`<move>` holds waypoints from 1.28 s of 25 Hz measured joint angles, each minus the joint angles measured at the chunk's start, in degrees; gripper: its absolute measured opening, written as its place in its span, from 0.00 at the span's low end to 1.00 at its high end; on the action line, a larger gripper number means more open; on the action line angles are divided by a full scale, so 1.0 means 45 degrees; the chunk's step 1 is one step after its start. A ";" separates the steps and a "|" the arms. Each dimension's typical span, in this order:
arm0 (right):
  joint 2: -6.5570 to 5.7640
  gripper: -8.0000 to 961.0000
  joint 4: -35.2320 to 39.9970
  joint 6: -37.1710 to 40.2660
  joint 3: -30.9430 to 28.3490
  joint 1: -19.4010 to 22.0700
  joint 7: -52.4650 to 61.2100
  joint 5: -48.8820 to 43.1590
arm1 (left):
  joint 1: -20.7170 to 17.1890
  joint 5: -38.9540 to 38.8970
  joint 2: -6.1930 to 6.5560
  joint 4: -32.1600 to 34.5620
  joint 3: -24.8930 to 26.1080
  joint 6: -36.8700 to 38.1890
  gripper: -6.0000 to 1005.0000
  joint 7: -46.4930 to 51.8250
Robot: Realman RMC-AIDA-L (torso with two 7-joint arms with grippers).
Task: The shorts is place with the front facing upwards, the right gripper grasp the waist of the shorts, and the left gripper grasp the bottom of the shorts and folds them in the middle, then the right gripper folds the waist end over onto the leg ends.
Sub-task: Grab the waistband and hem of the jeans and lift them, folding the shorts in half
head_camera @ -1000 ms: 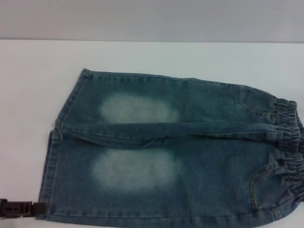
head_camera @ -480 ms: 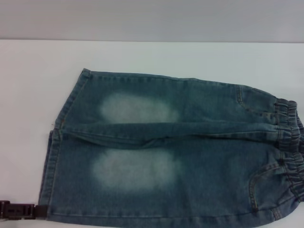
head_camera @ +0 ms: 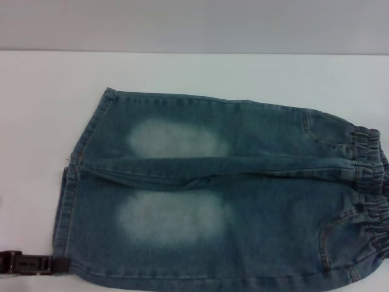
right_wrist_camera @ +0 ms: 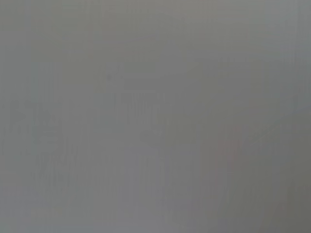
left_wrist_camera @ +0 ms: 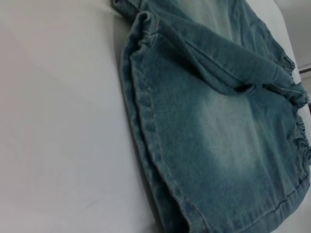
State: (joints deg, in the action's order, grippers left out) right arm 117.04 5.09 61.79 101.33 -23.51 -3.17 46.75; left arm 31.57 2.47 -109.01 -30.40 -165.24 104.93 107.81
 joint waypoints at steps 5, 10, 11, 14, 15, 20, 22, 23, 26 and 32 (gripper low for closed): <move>-0.0010 0.71 0.0001 0.0000 0.0003 0.0009 0.0000 0.0000 | 0.0143 -0.0048 -0.0036 -0.0013 0.0000 0.0138 0.64 -0.0023; -0.0037 0.71 -0.0012 -0.0054 0.0022 -0.0033 0.0000 0.0000 | 0.0345 -0.0160 -0.0102 -0.0124 0.0010 0.0359 0.64 -0.0040; -0.0045 0.71 -0.0020 -0.0061 0.0019 -0.0041 0.0001 0.0000 | 0.0380 -0.0172 -0.0115 -0.0136 0.0012 0.0390 0.64 -0.0052; -0.0062 0.71 -0.0028 -0.0074 0.0006 -0.0044 0.0000 0.0000 | 0.0440 -0.0195 -0.0146 -0.0157 0.0016 0.0411 0.64 -0.0069; -0.0068 0.71 -0.0030 -0.0079 0.0003 -0.0048 0.0000 0.0000 | 0.0450 -0.0220 -0.0151 -0.0159 0.0017 0.0411 0.64 -0.0071; -0.0072 0.71 -0.0038 -0.0126 0.0026 -0.0100 0.0000 0.0000 | 0.0514 -0.0369 -0.0158 -0.0156 0.0021 0.0385 0.64 -0.0105; -0.0068 0.71 -0.0038 -0.0131 0.0047 -0.0124 0.0000 0.0000 | 0.0526 -0.0415 -0.0158 -0.0160 0.0021 0.0380 0.64 -0.0107; -0.0063 0.71 -0.0038 -0.0133 0.0049 -0.0126 0.0000 0.0000 | 0.0531 -0.0430 -0.0158 -0.0160 0.0022 0.0379 0.64 -0.0108; -0.0057 0.71 -0.0038 -0.0137 0.0047 -0.0128 0.0000 0.0002 | 0.0540 -0.0436 -0.0156 -0.0160 0.0021 0.0367 0.64 -0.0110; -0.0028 0.71 -0.0021 -0.0140 0.0075 -0.0153 0.0000 0.0003 | 0.0544 -0.0436 -0.0133 -0.0335 0.0021 0.0420 0.64 -0.0107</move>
State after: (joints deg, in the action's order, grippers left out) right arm 116.92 4.99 61.16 101.67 -24.20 -3.16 46.76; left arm 34.02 0.51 -109.61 -31.91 -165.14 106.82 107.33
